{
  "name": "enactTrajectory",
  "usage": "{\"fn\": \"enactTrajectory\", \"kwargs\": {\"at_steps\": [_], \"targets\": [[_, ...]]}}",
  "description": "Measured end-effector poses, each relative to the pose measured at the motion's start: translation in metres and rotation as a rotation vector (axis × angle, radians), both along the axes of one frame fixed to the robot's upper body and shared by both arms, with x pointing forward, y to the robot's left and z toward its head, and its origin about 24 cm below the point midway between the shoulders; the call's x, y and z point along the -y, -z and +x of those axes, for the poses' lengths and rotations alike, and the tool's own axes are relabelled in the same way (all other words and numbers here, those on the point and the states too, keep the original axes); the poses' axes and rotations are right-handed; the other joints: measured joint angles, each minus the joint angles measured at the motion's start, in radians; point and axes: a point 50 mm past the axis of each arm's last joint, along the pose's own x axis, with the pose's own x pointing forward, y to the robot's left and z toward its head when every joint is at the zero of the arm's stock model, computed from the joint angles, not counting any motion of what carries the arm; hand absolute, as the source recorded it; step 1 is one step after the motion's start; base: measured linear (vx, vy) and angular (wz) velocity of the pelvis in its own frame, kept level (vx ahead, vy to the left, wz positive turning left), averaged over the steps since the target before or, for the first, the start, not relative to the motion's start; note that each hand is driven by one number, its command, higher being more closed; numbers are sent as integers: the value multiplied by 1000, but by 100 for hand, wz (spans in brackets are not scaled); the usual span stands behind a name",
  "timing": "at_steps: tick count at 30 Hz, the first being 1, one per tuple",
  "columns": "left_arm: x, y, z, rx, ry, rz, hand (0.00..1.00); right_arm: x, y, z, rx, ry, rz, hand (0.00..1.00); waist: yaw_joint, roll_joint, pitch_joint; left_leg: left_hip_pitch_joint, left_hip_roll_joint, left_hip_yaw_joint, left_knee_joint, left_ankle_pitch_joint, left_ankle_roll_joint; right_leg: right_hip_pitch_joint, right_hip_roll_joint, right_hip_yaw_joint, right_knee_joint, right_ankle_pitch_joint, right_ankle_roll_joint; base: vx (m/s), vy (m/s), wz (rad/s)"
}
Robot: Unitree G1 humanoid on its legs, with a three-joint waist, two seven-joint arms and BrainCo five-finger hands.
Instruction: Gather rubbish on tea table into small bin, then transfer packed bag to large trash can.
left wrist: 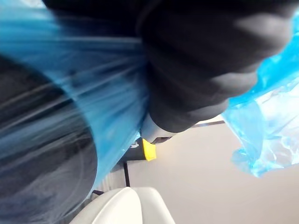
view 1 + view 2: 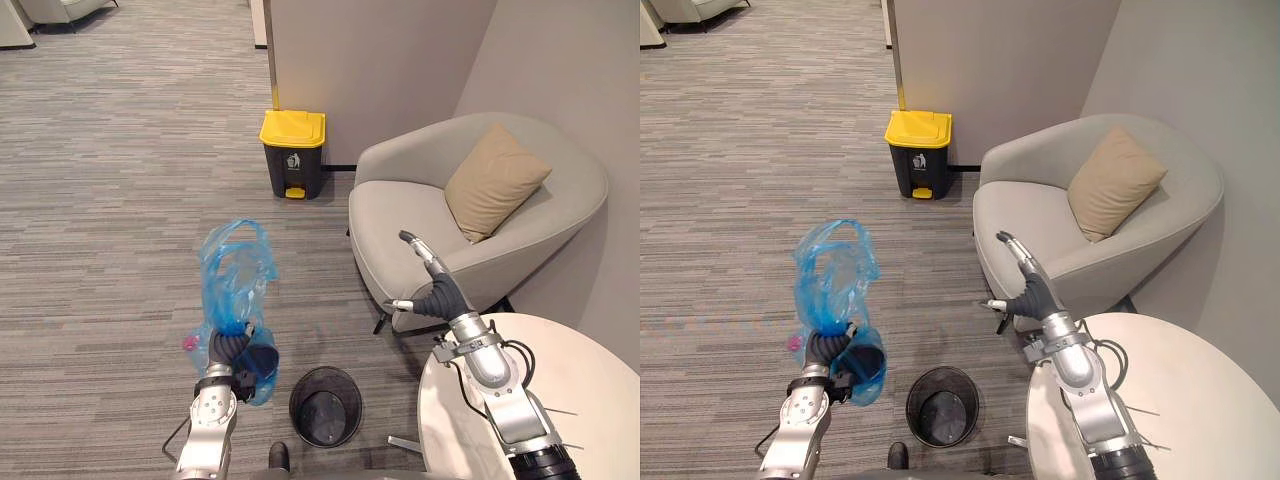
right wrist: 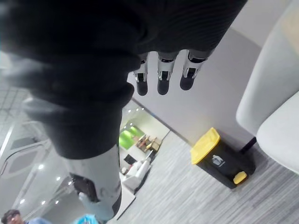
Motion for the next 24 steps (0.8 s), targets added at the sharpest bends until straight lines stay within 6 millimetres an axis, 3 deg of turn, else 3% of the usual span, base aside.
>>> {"fn": "enactTrajectory", "kwargs": {"at_steps": [4,6,10,13,17,24], "targets": [[-10,9,-9,-48,-34,11,100,10,26,-9,-110,78,71,0,-12,4,2,-1,1,-1,0,-2,-2,2,-2,-1,-4,0,0,0,0,1],[-14,24,-18,-120,-55,2,100,18,64,-15,-275,163,150,0,-23,10,5,-4,2,-4,0,-6,-5,3,-2,-3,-9,0,0,0,0,0],[-14,45,-30,-230,-39,-23,100,30,111,-34,-498,267,218,0,-24,26,13,-6,3,-3,0,-10,-8,3,-2,-3,-13,-2,3,0,0,0],[-14,57,-39,-297,-33,-40,100,31,133,-45,-604,300,242,0,-23,33,12,-6,5,-3,0,-15,-13,3,-1,-3,-13,-7,-1,0,0,0],[-13,70,-50,-372,-31,-57,100,29,147,-55,-677,337,287,0,-23,36,11,-6,5,-3,4,-17,-14,2,-1,-3,-9,-15,-2,0,0,0],[-12,79,-60,-426,-37,-65,100,31,155,-59,-699,398,355,0,-22,45,10,2,4,-2,6,-19,-15,2,3,-1,6,-28,-4,17,-8,-2]]}}
